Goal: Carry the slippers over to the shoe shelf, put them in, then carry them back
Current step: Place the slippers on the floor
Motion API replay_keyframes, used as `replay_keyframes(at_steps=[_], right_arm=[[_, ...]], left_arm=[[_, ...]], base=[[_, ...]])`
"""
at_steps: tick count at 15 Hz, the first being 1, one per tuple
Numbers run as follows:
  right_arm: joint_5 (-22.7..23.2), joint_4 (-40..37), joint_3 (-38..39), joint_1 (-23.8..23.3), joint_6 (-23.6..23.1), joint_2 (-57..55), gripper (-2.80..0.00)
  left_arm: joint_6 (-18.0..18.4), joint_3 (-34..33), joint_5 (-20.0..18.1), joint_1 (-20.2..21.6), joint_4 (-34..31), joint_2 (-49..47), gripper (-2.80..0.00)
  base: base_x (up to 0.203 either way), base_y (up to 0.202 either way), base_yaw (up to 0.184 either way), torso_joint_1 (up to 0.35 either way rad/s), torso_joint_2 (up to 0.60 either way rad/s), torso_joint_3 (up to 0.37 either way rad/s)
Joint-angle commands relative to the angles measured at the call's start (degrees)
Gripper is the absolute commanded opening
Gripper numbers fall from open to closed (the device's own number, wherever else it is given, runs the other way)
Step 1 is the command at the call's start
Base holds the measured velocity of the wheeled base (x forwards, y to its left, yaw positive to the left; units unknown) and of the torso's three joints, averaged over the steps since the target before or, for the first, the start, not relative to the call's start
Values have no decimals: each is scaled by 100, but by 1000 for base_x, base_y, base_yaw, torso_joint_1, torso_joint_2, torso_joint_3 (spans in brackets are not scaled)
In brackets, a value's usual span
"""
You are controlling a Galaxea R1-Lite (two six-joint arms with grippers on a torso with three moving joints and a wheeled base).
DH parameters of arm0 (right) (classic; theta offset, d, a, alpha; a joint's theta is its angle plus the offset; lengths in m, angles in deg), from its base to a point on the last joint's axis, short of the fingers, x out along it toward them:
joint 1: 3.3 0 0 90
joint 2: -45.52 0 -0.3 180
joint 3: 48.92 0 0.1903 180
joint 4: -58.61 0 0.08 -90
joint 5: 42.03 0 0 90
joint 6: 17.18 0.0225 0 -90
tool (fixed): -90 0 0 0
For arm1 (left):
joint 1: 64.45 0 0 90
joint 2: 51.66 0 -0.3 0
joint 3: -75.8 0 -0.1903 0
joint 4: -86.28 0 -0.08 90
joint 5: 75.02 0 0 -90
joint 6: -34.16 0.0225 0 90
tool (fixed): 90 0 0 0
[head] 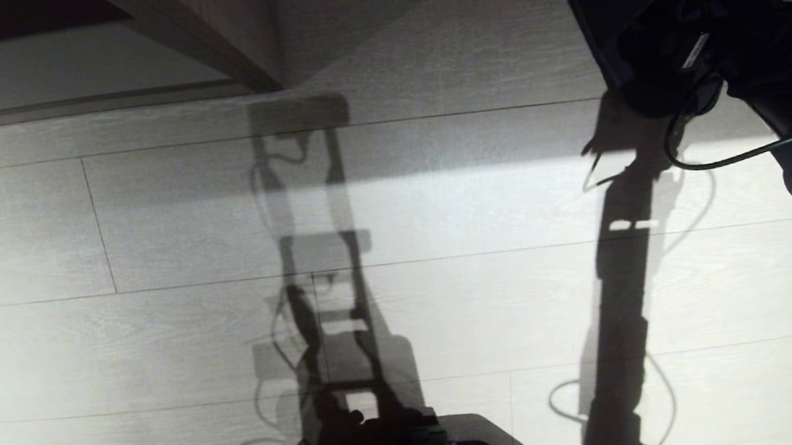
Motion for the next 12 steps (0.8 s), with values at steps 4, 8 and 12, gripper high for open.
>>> replay_keyframes(at_steps=[4, 8, 12], right_arm=[[174, 38, 248, -1, -38, 225, 0], [212, 38, 510, -1, -64, 429, 0], [227, 21, 802, -1, -143, 691, 0]], left_arm=[[-4, 0, 4, 0, 1, 2, -280], [4, 0, 4, 0, 1, 2, -280], [-4, 0, 4, 0, 1, 2, -280]], base=[[0, 0, 0, 0, 0, 0], [0, 0, 0, 0, 0, 0], [0, 0, 0, 0, 0, 0]])
